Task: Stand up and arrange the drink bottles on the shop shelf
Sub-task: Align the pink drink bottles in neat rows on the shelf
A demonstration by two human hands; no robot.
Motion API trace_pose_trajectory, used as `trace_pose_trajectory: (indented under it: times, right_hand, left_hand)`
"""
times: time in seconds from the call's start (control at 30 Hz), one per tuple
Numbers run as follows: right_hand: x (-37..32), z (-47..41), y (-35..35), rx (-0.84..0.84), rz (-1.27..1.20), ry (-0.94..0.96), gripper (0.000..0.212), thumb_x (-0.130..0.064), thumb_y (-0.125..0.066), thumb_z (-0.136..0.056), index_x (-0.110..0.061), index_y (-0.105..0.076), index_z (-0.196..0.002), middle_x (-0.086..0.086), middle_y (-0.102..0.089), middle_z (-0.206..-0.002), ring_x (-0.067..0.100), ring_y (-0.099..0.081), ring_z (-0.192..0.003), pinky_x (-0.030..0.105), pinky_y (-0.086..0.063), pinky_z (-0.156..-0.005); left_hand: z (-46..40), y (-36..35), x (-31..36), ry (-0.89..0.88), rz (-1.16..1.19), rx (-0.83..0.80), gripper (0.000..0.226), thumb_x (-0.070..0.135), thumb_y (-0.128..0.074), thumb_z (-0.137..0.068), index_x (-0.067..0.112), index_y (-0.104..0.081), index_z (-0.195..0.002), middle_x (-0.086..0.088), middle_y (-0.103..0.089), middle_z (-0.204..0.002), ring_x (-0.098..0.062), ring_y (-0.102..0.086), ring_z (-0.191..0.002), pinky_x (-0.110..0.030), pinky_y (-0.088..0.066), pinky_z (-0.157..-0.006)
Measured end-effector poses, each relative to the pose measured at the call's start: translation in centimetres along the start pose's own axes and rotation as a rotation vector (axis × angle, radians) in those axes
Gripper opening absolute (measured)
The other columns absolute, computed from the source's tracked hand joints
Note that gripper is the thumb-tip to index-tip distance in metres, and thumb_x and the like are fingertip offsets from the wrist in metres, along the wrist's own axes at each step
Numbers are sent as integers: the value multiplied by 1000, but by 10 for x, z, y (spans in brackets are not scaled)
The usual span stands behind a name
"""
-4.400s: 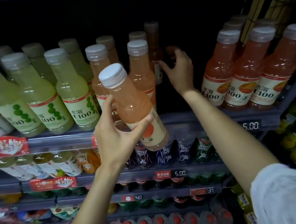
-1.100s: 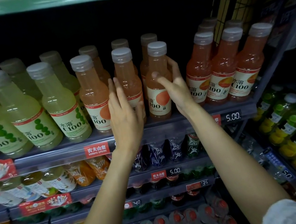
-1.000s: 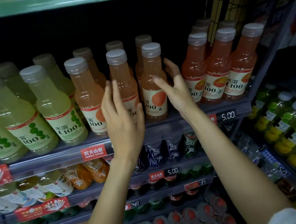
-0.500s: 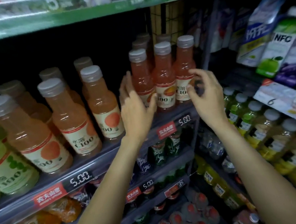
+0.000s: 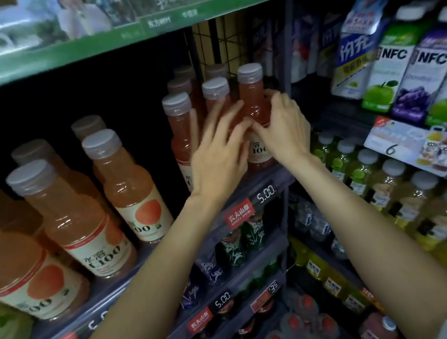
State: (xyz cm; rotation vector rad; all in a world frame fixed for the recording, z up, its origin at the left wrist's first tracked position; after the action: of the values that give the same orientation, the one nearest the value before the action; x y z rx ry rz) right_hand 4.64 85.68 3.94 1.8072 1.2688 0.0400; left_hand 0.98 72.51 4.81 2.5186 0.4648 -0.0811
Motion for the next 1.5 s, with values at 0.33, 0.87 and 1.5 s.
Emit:
trace_pose_trajectory:
  times: [0.33, 0.87, 1.5]
  right_hand:
    - [8, 1, 10, -16, -3, 48, 59, -53, -56, -87, -9, -43, -125, 12, -63, -112, 35, -63, -95, 38, -46, -69]
    - [7, 0, 23, -2, -23, 123, 65, -50, -62, -85, -10, -43, -133, 9, -48, -123, 28, -57, -107, 36, -46, -71]
    - [-79, -13, 33, 193, 152, 658, 28, -14, -60, -81, -7, -65, -108, 13, -65, -103, 33, -56, -101, 42, -41, -87]
  left_hand:
    - [8, -21, -6, -56, -287, -201, 41, 16, -59, -84, 14, -58, -126, -2, -54, -138, -24, -22, -145, -59, -2, -114]
    - [6, -3, -13, 73, -288, -37, 29, 37, -64, -86, 15, -61, -105, -6, -62, -113, -27, -40, -127, -52, -13, -114]
    - [-17, 15, -37, 381, 97, -115, 71, 23, -76, -77, 11, -41, -138, -13, -39, -139, -33, -55, -111, -41, -52, -81]
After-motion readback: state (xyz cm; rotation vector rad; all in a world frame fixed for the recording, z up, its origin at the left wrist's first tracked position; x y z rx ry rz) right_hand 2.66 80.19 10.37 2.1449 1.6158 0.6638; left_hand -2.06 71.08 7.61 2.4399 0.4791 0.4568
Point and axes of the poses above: each hand's wrist, its own z-axis away from the middle knuckle, its own y-axis out of the back of the hand, x = y × z, the point moved 9 cm from there along -z, towards the middle knuckle
